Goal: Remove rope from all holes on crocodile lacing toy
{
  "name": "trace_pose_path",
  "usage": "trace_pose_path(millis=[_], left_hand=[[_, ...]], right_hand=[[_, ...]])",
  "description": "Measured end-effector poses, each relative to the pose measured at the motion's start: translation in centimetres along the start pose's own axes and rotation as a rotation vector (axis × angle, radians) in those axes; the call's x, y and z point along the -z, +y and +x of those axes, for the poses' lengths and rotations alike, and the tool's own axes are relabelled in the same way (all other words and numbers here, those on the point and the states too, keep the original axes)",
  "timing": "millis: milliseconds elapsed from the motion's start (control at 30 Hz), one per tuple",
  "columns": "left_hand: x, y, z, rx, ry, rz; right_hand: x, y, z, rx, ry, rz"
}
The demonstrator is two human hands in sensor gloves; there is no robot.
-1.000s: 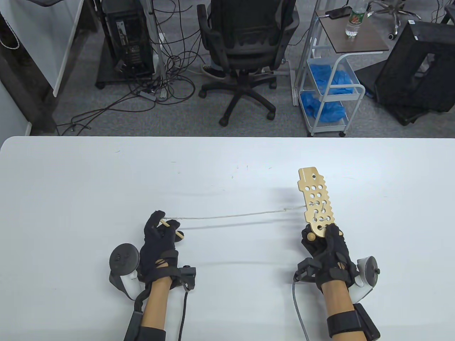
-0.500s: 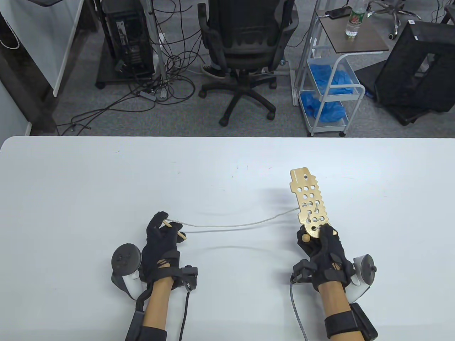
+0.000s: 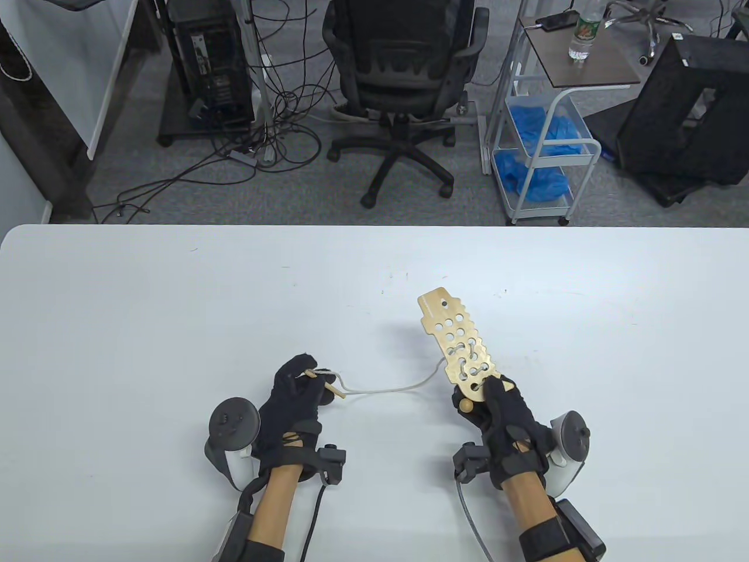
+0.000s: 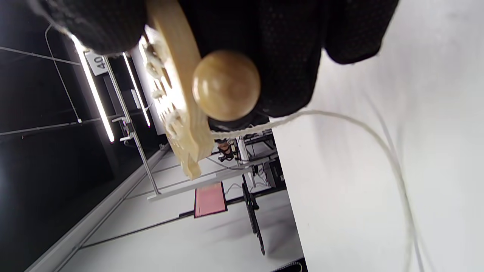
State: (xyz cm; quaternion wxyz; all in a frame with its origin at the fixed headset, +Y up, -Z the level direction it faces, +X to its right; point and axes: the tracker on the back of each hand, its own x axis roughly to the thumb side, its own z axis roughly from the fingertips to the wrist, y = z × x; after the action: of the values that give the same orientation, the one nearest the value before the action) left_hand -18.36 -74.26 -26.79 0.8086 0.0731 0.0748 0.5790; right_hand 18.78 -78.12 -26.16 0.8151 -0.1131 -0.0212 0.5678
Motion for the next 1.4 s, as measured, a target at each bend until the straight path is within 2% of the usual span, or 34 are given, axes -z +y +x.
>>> trace_pose_path(millis=[167,400,700,933,1067,1400], left_hand=[[-0.3,-1.0,0.7,-0.042,-0.035,-0.061],[-0.4,-1.6,0.6,-0.174,-0.027,-0.139],[-0.3,-2.1,-0.1,-0.413,0.029,-0.236],[-0.2,-3.2,-0.3,-0.498,0.062,-0.354],[-0.2,-3.6,-0.3,-0.495,0.077,-0.403],[-0.3,-4.0,0.5,-0.351,0.024,-0.464]], right_hand=[[-0.5,2.3,-0.3,-0.025,-0.012,0.150],[-1.0,4.3,-0.7,-0.038,-0.037,0.297],[-1.1,5.1,-0.7,-0.064,-0.054,0.381],[-1.2,5.7,-0.6,-0.062,-0.065,0.435],[-1.3,6.0,-0.6,-0.066,-0.075,0.466],[-1.4,6.2,-0.6,-0.094,-0.081,0.480]])
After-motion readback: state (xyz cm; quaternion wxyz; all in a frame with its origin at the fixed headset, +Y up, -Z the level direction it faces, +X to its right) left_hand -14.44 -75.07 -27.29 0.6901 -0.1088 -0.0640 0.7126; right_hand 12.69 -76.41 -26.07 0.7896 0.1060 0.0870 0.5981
